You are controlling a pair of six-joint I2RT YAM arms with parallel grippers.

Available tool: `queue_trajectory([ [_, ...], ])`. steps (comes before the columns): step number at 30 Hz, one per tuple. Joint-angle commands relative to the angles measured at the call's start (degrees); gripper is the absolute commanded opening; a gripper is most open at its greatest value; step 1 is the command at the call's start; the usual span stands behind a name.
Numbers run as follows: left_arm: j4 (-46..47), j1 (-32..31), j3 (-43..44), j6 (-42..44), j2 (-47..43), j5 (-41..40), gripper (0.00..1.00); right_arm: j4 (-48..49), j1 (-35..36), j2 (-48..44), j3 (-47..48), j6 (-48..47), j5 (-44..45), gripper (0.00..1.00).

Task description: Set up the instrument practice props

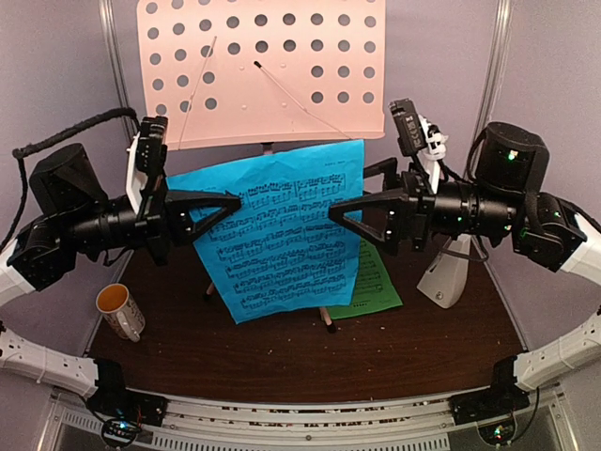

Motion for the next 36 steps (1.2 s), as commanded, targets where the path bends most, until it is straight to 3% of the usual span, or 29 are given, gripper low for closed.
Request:
queue_trajectory([
  [1, -3.33, 0.84, 4.37, -1.06, 1.22, 3.10, 0.00, -9.71, 1.71, 2.47, 4.37, -6.86, 6.46, 0.65],
  [8, -5.62, 1.28, 7.90, -3.01, 3.29, 3.88, 0.00, -10.76, 3.88, 2.95, 7.10, -9.21, 8.75, 0.08],
  [9, -5.54, 1.30, 8.02, -3.20, 3.32, 3.29, 0.06, -10.60, 3.92, 2.90, 7.59, -8.82, 8.72, 0.01],
  [12, -5.77, 1.29, 8.16, -3.39, 2.42, -1.86, 0.40, -10.13, 3.93, 2.58, 9.32, -6.52, 8.73, 0.00],
  [15, -6.61, 1.26, 8.38, -2.41, 0.21, -9.58, 0.50, -9.43, 3.87, 1.85, 10.37, -4.04, 10.78, 0.00],
  [27, -10.57, 1.25, 13.33, 6.86, -1.40, -28.50, 0.53, -10.90, -1.53, 2.51, 16.49, 4.16, 11.91, 0.00],
  [36, -15.73, 1.57, 23.58, 12.06, 4.40, -39.54, 0.48, -12.44, -4.72, 4.34, 21.11, 3.52, 12.90, 0.00],
])
